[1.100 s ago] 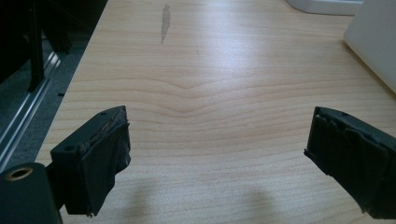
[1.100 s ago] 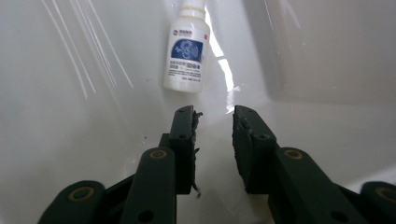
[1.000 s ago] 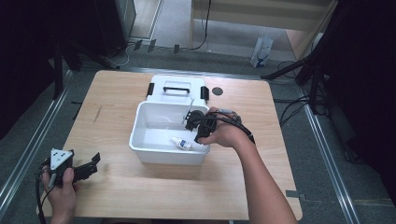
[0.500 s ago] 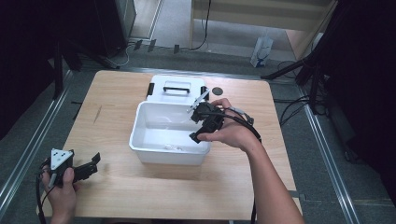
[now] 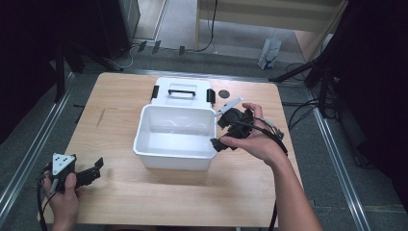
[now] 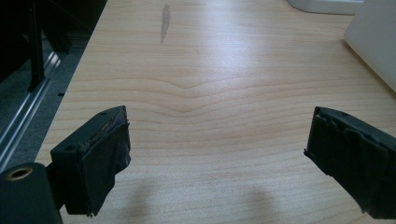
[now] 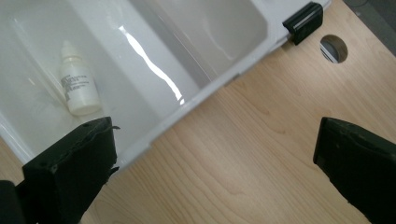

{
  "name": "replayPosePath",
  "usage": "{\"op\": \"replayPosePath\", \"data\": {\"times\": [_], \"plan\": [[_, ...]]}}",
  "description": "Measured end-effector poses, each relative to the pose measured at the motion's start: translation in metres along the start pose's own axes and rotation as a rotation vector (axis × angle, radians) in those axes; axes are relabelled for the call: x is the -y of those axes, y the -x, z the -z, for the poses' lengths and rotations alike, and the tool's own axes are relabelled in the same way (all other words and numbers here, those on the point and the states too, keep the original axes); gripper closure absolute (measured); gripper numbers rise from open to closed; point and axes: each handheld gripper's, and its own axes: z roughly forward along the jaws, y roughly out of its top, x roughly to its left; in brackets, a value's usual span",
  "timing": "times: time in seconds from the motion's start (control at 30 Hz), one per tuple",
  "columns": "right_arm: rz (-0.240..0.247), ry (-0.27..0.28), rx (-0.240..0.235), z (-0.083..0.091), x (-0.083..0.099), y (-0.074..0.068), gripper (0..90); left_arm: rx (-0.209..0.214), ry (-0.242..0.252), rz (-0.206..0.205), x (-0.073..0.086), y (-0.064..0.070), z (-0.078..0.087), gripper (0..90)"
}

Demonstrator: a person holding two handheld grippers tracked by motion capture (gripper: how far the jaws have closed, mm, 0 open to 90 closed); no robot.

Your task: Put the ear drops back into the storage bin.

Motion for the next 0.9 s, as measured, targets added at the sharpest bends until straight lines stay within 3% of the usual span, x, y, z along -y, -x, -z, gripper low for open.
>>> {"op": "replayPosePath", "data": {"times": [0.4, 0.9], "plan": [[-0.074, 0.005, 0.026, -0.008, 0.052, 0.015, 0.0, -0.001, -0.002, -0.003, 0.0, 0.0, 0.0, 6.9], [-0.114, 0.046, 0.041, -0.018, 0.097, 0.017, 0.0, -0.002, -0.002, -0.004, 0.0, 0.001, 0.0, 6.8]]}}
